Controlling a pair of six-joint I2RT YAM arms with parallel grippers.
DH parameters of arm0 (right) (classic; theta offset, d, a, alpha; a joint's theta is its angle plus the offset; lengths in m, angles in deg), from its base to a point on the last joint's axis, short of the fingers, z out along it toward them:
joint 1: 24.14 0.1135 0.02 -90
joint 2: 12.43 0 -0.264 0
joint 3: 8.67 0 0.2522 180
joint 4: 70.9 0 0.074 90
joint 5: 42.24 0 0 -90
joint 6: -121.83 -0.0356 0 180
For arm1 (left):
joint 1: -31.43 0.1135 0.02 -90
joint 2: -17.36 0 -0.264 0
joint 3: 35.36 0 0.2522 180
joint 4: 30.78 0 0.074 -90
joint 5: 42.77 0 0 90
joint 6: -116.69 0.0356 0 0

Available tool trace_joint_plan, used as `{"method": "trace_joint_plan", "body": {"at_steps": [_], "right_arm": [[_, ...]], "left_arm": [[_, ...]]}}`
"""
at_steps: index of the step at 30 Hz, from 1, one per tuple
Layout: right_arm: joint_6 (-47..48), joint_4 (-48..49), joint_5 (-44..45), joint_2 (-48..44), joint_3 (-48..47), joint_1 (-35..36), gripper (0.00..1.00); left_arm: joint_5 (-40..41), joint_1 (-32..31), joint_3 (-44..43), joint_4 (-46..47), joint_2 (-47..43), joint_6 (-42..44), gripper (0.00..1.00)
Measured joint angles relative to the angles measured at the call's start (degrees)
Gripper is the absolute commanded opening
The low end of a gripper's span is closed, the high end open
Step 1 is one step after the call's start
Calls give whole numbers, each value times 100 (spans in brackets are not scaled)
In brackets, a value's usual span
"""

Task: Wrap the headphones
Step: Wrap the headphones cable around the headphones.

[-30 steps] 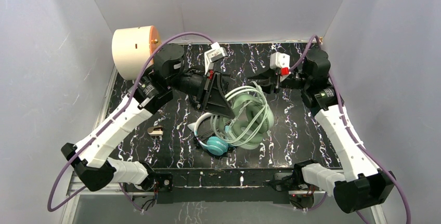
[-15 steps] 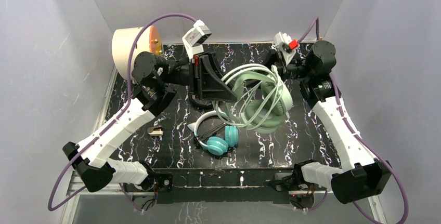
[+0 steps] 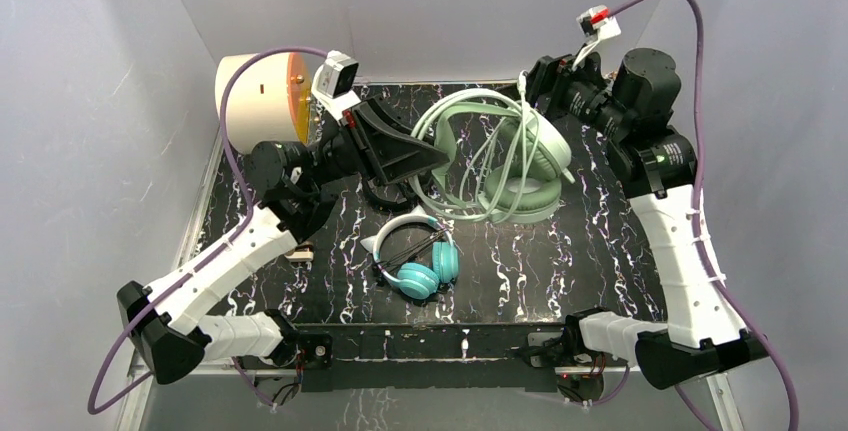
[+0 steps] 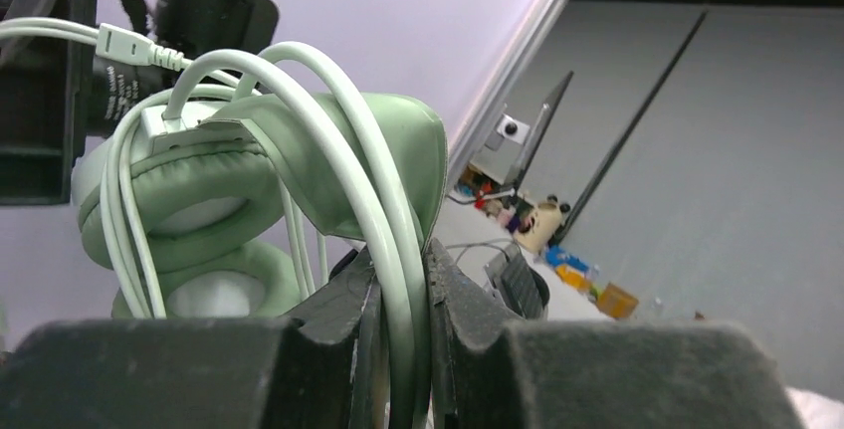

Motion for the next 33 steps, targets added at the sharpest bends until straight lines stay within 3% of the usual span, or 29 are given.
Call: {"method": "trace_joint_plan", "body": {"at_steps": [8, 15, 18, 23, 28, 33], "right_arm": [[251, -1495, 1606, 669, -1309, -2, 99], [612, -2544, 1869, 949, -1958, -2, 99], [822, -2638, 1506, 1062, -2068, -4, 94], [1104, -1930, -20, 1204, -1679, -11, 78], [608, -584, -1681, 1432, -940, -11, 78], [-540, 981, -2592, 1718, -125, 463, 82]], "left_arm": [[1034, 9, 796, 186, -516, 223, 0], [1370, 22, 988, 262, -750, 485, 0], [1410, 22, 999, 299, -748, 455, 0], [1650, 22, 1198, 848, -627, -57, 0], [1921, 22, 1222, 1746, -125, -892, 0], [2181, 15, 780, 2411, 634, -1421, 0]]}}
